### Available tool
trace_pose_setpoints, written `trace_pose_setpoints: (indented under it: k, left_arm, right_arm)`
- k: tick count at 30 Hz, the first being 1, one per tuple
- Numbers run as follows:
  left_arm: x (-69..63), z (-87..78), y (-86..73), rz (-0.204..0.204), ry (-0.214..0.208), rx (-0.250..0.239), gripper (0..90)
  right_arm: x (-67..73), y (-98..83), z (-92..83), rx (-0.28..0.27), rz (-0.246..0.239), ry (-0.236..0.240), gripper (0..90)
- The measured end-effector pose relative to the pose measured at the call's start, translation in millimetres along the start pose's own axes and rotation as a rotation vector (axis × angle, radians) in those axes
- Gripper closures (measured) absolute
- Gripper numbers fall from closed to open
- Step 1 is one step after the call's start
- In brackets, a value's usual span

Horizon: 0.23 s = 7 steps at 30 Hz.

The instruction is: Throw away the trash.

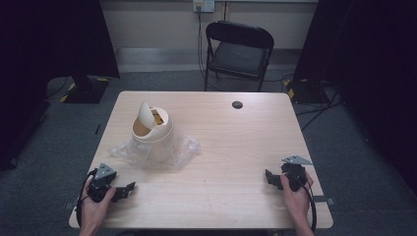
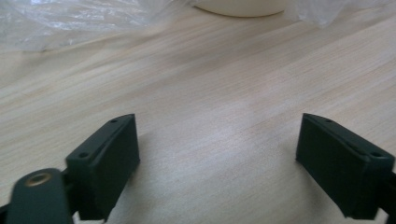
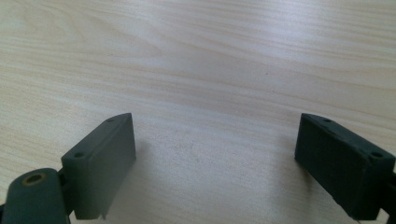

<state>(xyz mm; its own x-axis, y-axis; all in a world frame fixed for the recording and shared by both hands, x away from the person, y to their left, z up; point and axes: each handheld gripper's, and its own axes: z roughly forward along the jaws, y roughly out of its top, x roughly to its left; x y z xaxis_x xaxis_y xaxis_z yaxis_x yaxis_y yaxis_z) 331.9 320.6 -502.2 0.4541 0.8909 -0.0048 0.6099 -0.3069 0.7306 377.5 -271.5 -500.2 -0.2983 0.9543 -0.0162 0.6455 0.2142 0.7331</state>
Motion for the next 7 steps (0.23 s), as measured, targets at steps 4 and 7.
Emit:
trace_pose_setpoints:
  k: [4, 7]
  left_arm:
    - [-0.3, 0.3, -0.2, -0.001, -0.001, -0.003, 10.3]
    - [-0.5, 0.5, -0.3, -0.003, -0.003, -0.003, 10.1]
  right_arm:
    - [0.0, 0.0, 0.0, 0.0, 0.0, 0.0, 11.4]
    - [0.0, 0.0, 0.0, 0.0, 0.0, 0.0, 11.4]
